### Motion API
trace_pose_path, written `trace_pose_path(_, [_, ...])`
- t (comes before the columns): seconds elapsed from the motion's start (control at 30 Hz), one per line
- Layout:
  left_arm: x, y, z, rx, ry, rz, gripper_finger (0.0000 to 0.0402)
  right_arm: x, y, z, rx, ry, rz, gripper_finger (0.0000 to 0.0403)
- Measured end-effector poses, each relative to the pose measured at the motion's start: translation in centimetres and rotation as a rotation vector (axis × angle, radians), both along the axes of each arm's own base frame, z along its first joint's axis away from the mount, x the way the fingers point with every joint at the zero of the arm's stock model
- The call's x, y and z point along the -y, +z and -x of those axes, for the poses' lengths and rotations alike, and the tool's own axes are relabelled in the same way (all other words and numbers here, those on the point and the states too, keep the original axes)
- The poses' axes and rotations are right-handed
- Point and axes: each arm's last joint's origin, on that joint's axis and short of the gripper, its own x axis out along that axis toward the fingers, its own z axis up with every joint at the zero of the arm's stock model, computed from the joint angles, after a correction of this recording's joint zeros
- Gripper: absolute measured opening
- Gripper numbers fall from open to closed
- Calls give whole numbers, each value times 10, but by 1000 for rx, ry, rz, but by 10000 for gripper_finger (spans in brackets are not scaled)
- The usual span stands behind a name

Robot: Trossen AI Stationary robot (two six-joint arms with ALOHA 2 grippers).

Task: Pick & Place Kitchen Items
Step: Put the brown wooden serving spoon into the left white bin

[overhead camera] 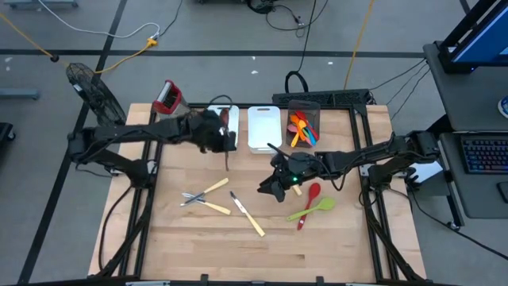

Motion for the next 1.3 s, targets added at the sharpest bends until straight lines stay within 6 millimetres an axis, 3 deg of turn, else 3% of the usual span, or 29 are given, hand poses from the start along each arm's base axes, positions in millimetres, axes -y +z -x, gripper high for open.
trace_pose_path(0.23, [-31, -15, 10, -40, 23, 213, 2, -2, 0, 0, 10, 15, 21, 156])
trace_pose_path(0.5, [-54, -43, -4, 0, -24, 432, 2, -2, 2, 0, 27, 19, 23, 155])
trace_pose_path(0.7, [-73, -57, -1, -12, 44, 568, 2, -2, 5, -2, 64, 19, 20, 155])
trace_pose_path(1.0, [-92, -60, 11, 5, 137, 667, 2, -2, 5, -2, 66, 24, 29, 155])
trace_pose_path(1.3, [-97, -65, 13, 7, 127, 711, 8, -2, 5, -2, 68, 25, 32, 155])
